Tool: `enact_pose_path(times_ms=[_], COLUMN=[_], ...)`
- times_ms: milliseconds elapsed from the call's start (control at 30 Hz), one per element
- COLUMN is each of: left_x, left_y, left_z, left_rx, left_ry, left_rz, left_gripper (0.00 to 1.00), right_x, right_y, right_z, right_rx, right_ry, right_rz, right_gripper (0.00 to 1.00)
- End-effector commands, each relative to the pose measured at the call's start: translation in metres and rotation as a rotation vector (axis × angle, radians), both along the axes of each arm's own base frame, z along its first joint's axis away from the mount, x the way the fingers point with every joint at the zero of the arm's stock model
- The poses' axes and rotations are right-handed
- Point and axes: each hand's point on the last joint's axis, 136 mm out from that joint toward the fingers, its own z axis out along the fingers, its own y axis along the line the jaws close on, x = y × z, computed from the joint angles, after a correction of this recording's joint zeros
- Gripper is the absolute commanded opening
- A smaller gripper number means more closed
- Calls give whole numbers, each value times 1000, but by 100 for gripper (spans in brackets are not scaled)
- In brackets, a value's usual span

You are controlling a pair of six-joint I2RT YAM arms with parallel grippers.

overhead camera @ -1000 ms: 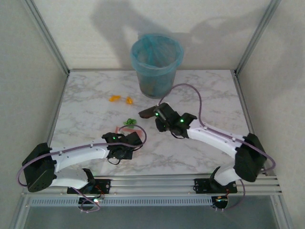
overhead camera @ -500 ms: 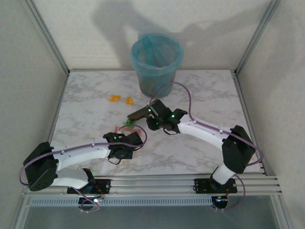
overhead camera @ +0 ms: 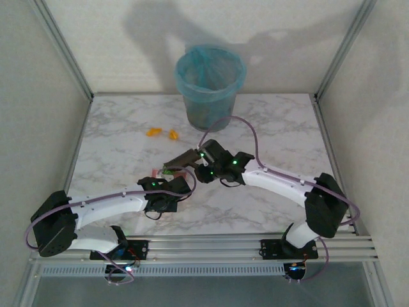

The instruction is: Sweep away the paper scraps from the table

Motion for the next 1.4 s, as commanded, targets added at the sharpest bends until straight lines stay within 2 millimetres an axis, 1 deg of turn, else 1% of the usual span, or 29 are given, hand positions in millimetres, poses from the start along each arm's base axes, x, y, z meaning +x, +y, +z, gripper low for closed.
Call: enact_pose_path(times_ms=[0, 133, 233, 333, 433, 533, 667, 767, 900, 967, 1033, 1133, 1200, 1300, 1367], left_x=[4, 4, 5, 6, 6, 5, 6, 5, 5, 5, 5, 5, 5, 7, 9], left_y=[12, 6, 3, 2, 2, 3, 5, 5, 6, 6, 6, 5, 6, 8, 9], left_z=[5, 5, 6, 5, 1, -2, -3, -3, -3, -3, -4, -3, -3, -2, -1], left_rx=[22, -1, -15, -18, -11, 6, 18, 20, 22, 25, 25, 23, 29, 34, 36], left_ry=[-42, -39, -47, -49, -40, -31, -28, -26, -25, -25, -17, -14, -12, -13, -17], left_rz=[41, 24, 19, 24, 30, 30, 32, 33, 37, 37, 37, 32, 36, 44, 51], left_gripper=[0, 0, 0, 0, 0, 0, 0, 0, 0, 0, 0, 0, 0, 0, 0], right_x=[-26, -31, -32, -24, -9, 5, 22, 27, 38, 47, 53, 54, 52, 46, 41], right_y=[-11, -22, -25, -33, -43, -42, -30, -21, -13, -10, -1, 9, 13, 12, 10], right_z=[3, 18, 32, 42, 49, 51, 49, 47, 47, 43, 36, 24, 15, 5, 2], right_rx=[7, 39, 76, 77, 65, 71, 42, 46, 64, 36, 12, -6, -22, -35, -36], right_ry=[53, 25, -3, -52, -100, -98, -78, -65, -79, -83, -71, -38, -12, 13, 24], right_rz=[47, 27, 17, -37, -122, -170, -194, -195, -213, -216, -196, -160, -141, -122, -110], right_gripper=[0, 0, 0, 0, 0, 0, 0, 0, 0, 0, 0, 0, 0, 0, 0])
